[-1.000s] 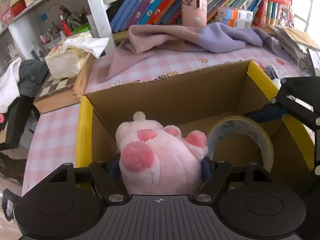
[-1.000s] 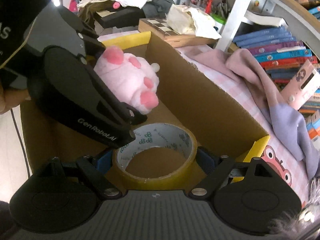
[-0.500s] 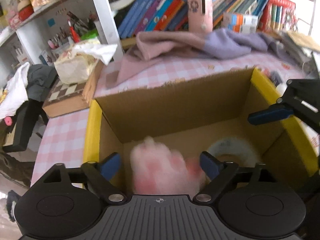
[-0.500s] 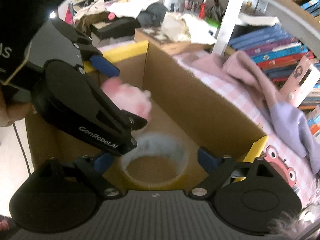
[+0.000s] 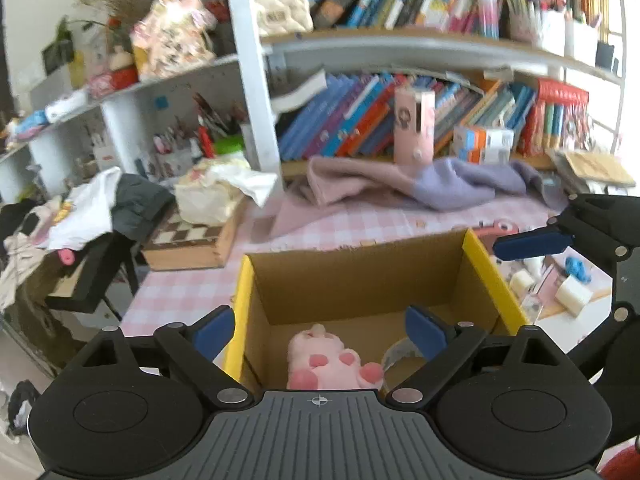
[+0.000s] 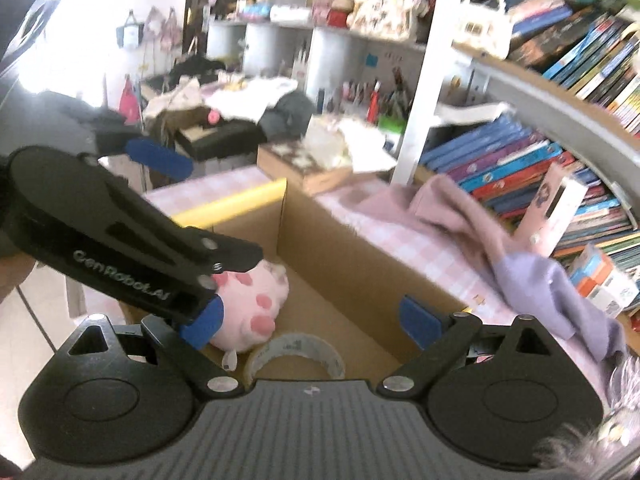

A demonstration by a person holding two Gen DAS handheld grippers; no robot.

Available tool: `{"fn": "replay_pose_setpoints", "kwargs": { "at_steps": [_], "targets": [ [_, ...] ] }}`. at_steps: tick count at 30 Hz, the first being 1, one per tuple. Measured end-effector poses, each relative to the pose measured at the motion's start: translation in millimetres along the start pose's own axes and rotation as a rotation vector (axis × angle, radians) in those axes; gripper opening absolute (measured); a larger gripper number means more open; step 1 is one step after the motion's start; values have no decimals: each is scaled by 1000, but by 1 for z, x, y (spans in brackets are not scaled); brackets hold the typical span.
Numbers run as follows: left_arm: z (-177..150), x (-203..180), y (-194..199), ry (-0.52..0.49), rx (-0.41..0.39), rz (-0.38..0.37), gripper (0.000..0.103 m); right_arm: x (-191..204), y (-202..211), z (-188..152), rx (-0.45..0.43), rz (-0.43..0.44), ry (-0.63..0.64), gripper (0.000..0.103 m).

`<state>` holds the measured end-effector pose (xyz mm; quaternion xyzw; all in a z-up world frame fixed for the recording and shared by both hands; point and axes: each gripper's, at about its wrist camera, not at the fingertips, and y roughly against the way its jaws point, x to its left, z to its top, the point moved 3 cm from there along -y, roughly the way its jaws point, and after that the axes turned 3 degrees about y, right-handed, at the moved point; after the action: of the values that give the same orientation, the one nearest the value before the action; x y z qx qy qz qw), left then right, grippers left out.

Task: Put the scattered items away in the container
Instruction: 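Lower the pig and tape roll into the box and open both grippers, then withdraw both grippers from the box back over the table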

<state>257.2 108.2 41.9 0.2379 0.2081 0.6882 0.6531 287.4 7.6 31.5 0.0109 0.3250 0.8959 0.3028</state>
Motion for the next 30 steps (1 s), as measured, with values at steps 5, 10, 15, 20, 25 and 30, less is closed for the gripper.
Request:
{"fn": "replay_pose_setpoints", "kwargs": {
  "at_steps": [5,10,15,20,25,30],
  "targets": [
    [-1,2,35,48,-64,7,97,3,33,3,-72,-47,-27,96],
    [-9,-2,67,54,-115,21,97,7,63,-1,-126,-96,-81,96],
    [-25,-1,97,68,-147,41,97,21,92,-12,-165,-141,-126,96],
    [-47,3,129,93,-164,59,97,43,120,-25,-190,-190,-149,96],
    [-72,5,157,117,-177,62,97,66,148,-42,-196,-230,-170,96],
    [-97,-3,178,114,-185,76,98,86,176,-62,-190,-300,-166,96]
  ]
}}
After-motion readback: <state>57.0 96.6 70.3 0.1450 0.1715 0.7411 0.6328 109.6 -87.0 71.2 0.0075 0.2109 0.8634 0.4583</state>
